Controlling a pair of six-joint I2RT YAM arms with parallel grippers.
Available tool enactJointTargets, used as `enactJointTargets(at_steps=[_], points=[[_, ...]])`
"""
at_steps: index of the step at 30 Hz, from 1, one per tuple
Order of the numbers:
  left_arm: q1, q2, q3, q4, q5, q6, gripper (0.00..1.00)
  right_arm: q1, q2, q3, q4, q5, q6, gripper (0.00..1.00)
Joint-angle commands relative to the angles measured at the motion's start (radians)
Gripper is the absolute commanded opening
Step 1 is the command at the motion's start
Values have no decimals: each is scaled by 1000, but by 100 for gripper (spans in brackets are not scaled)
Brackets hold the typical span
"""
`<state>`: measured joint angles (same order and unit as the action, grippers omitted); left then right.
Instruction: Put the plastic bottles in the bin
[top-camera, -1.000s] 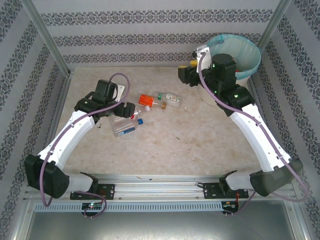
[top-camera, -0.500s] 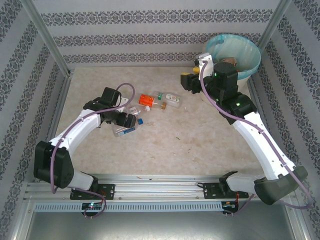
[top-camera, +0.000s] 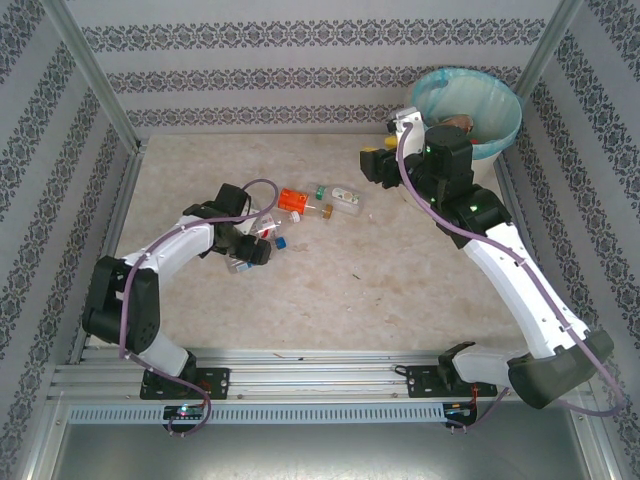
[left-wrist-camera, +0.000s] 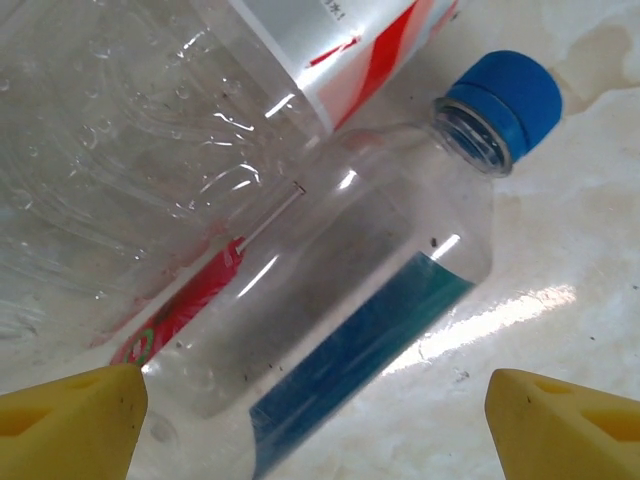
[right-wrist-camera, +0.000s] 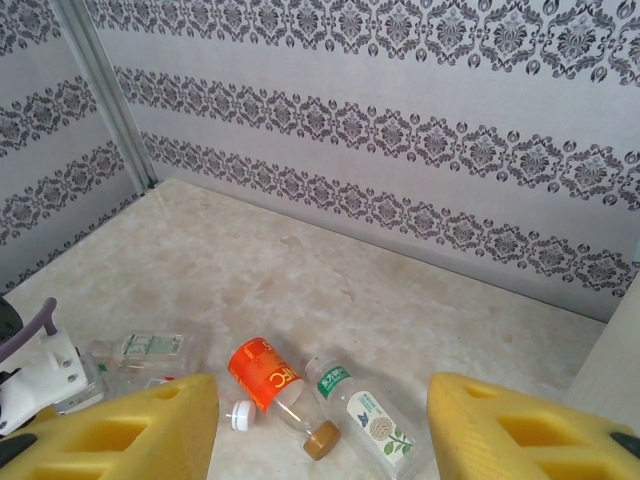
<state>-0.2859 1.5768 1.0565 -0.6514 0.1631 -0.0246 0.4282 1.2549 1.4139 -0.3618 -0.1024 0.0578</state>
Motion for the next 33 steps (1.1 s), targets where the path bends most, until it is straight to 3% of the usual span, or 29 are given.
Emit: enactJointTargets(at_steps=[1, 12, 23, 27, 33], points=[[10, 34, 4, 23, -28, 13, 88, 4, 10, -2, 17, -9, 15, 58], [0, 18, -50, -8, 90, -61, 82, 5, 29, -7, 12, -16, 12, 58], [-37, 45, -106, 20, 61, -92, 83, 4, 64, 3, 14, -39, 27, 58], [-49, 75, -76, 4, 90, -75, 71, 6, 63, 9, 8, -36, 21, 58], [-69, 3, -46, -28, 97, -53, 63, 7, 49, 15, 1, -29, 22, 58]])
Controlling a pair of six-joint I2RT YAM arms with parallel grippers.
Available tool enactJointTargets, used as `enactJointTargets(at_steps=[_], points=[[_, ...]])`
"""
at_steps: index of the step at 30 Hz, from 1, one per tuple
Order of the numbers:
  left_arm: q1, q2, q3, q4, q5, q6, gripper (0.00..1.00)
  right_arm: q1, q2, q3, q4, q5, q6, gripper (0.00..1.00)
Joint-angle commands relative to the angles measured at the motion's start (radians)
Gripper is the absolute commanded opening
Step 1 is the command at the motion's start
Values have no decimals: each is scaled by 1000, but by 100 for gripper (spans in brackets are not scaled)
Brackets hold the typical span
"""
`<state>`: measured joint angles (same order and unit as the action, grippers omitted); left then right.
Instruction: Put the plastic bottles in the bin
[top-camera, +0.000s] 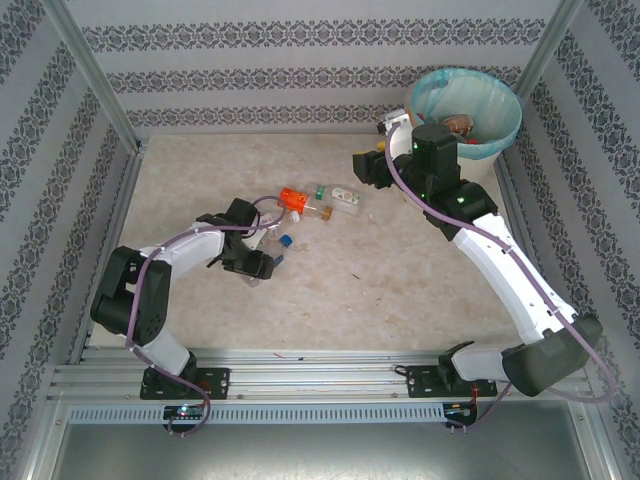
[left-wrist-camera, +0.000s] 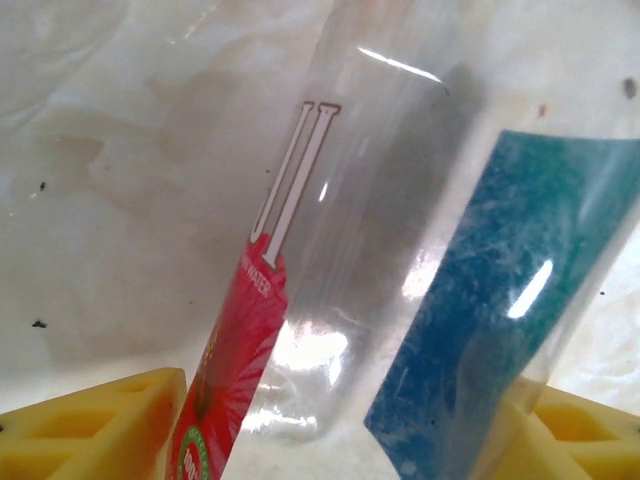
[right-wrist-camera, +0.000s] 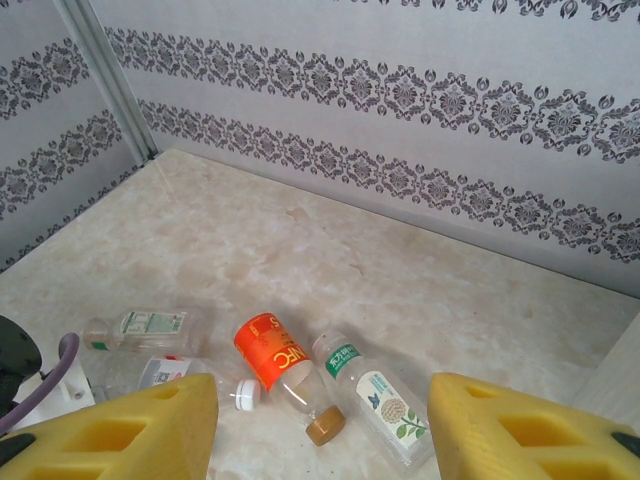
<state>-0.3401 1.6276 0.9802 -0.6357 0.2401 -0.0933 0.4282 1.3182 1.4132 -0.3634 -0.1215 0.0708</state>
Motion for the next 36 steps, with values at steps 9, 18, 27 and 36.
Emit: enactJointTargets(at_steps=[9, 18, 27, 36], points=[[-37, -433, 18, 17, 139, 78, 62, 12, 11, 58, 52, -237, 73, 58], [-43, -737, -46, 215, 209, 78, 62, 107, 155, 174, 109, -658, 143, 58], [-46, -816, -68, 256, 226, 84, 60, 182, 245, 245, 130, -748, 179, 57], [-45, -817, -97, 329, 267, 44, 59, 198, 278, 269, 111, -807, 187, 44]])
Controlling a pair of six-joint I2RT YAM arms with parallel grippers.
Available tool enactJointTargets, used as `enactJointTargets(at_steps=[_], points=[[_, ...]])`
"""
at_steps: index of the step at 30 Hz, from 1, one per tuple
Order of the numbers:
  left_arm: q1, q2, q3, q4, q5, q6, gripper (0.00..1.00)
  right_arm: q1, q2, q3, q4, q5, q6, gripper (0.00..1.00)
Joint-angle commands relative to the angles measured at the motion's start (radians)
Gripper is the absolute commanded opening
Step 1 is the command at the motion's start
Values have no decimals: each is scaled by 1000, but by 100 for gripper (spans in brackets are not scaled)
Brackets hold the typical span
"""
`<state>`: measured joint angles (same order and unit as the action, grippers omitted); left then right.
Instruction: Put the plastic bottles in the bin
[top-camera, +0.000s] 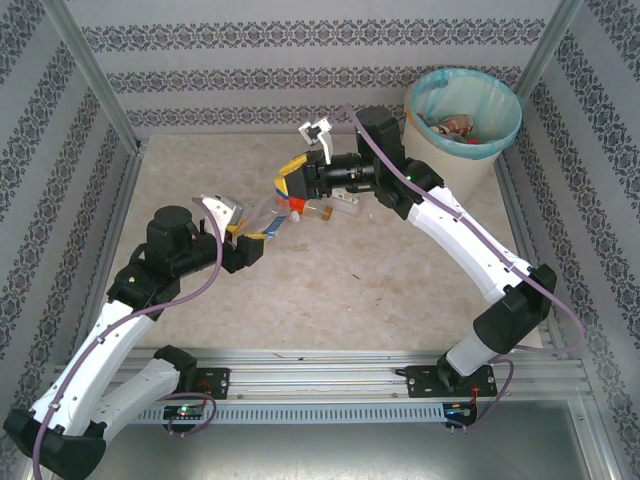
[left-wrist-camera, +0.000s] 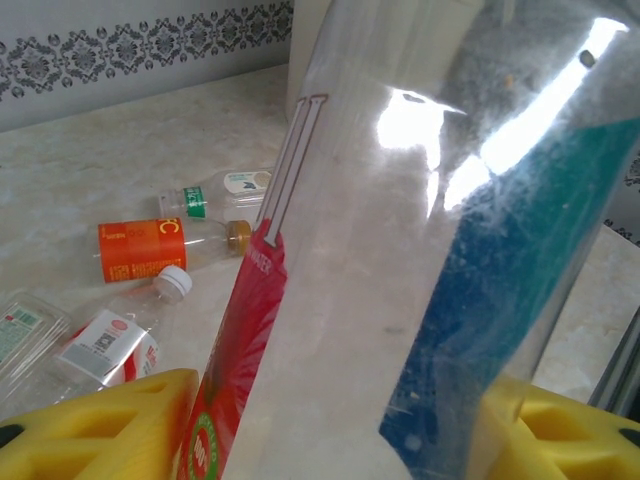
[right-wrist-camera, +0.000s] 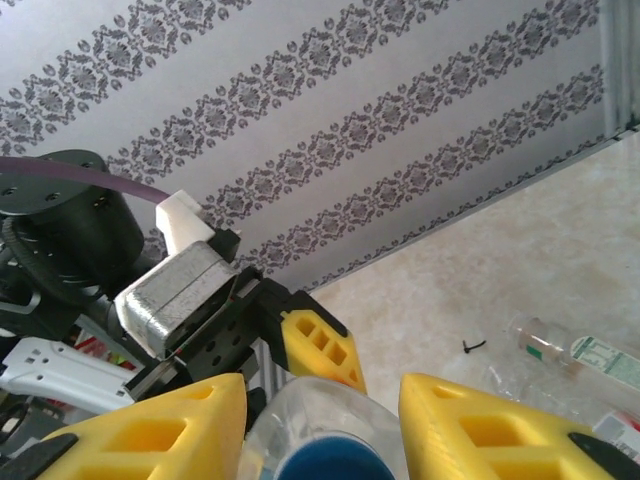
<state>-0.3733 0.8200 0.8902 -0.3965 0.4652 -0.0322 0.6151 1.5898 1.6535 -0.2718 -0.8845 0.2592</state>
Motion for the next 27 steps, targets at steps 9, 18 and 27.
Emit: enactJointTargets(at_steps=[9, 18, 27], points=[[-12, -8, -17, 142, 47, -33, 59, 12, 10, 43, -3, -57, -17, 39], [-12, -15, -30, 185, 44, -57, 60, 15, 6, 48, -12, -48, -21, 24], [-12, -19, -18, 189, -5, -98, 85, 7, -29, 82, -31, 80, -17, 0]])
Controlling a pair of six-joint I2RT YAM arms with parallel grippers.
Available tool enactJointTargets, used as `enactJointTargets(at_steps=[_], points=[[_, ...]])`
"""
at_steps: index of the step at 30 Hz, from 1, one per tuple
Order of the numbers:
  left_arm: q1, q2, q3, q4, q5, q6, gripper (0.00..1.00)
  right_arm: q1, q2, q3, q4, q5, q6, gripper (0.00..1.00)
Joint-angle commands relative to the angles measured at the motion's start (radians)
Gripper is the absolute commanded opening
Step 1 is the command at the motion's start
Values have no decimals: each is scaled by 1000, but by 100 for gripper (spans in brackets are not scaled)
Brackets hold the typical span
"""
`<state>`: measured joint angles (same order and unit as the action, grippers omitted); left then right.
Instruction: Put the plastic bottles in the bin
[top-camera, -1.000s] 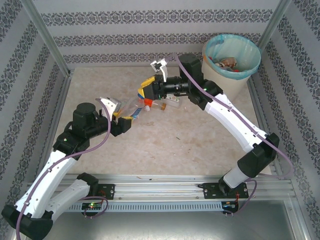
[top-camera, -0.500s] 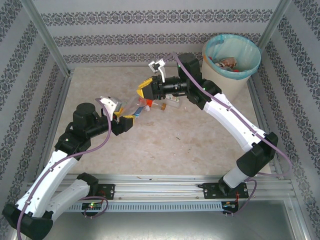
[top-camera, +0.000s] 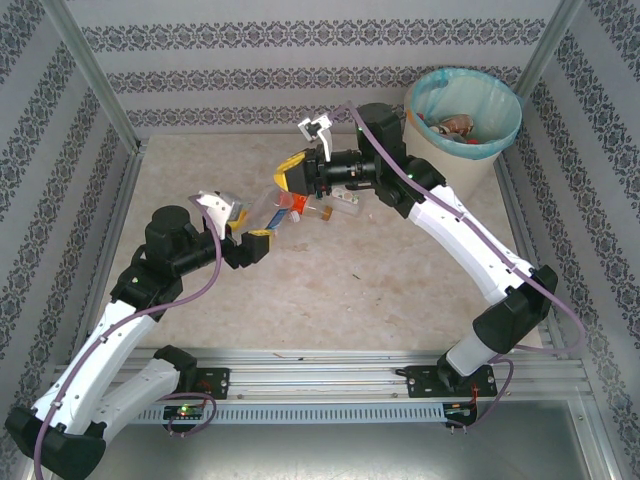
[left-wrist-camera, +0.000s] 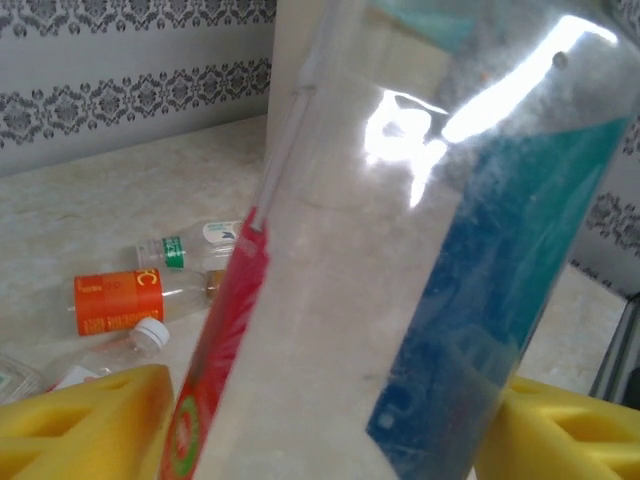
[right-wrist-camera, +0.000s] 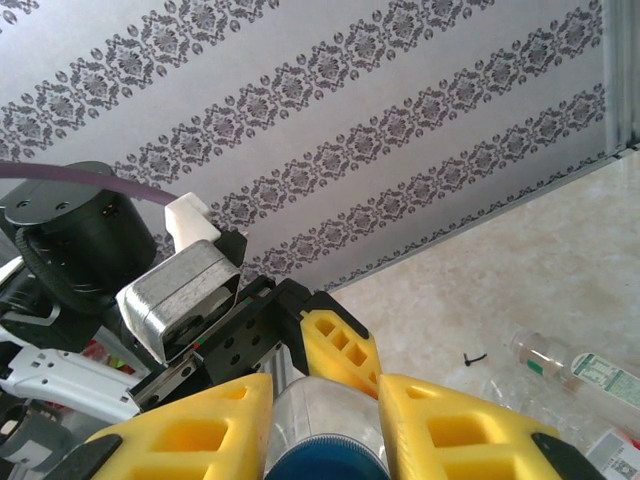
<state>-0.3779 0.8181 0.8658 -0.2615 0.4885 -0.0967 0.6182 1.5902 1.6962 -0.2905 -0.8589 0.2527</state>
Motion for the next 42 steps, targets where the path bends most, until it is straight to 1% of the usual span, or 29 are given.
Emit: enactJointTargets(at_steps=[1, 4, 8, 14, 16, 20, 22, 24, 27, 29, 32, 38, 40, 42], points=[[-8, -18, 6, 56, -30, -38, 89, -1, -36, 46, -20, 82, -9, 0], [-7, -26, 7, 57, -33, -50, 97, -26, -59, 67, -46, 178, 3, 0], [-7, -41, 15, 47, -47, -55, 98, -103, -95, 106, -102, 312, -21, 0], [-8, -60, 45, 9, -61, -52, 99, -295, -128, 230, -191, 575, -130, 0], [-8, -59, 59, -16, -68, -51, 99, -351, -124, 274, -201, 687, -185, 0], [-7, -51, 87, -62, -80, -51, 99, -449, -86, 353, -194, 900, -310, 0], [-8, -47, 95, -82, -86, -50, 98, -485, -52, 377, -177, 987, -369, 0], [-8, -40, 101, -102, -90, -49, 98, -524, -15, 399, -172, 1036, -401, 0], [-7, -28, 107, -129, -94, -50, 98, -546, 46, 413, -164, 1122, -445, 0], [-7, -20, 105, -136, -97, -52, 98, -545, 89, 415, -153, 1215, -489, 0], [-7, -13, 98, -139, -104, -58, 97, -556, 151, 423, -153, 1264, -528, 0], [-8, -14, 90, -148, -102, -64, 96, -593, 244, 447, -179, 1281, -550, 0], [-9, -20, 83, -148, -105, -65, 96, -596, 256, 423, -162, 1281, -555, 0], [-8, -23, 75, -148, -112, -69, 96, -606, 280, 442, -206, 1268, -528, 0]])
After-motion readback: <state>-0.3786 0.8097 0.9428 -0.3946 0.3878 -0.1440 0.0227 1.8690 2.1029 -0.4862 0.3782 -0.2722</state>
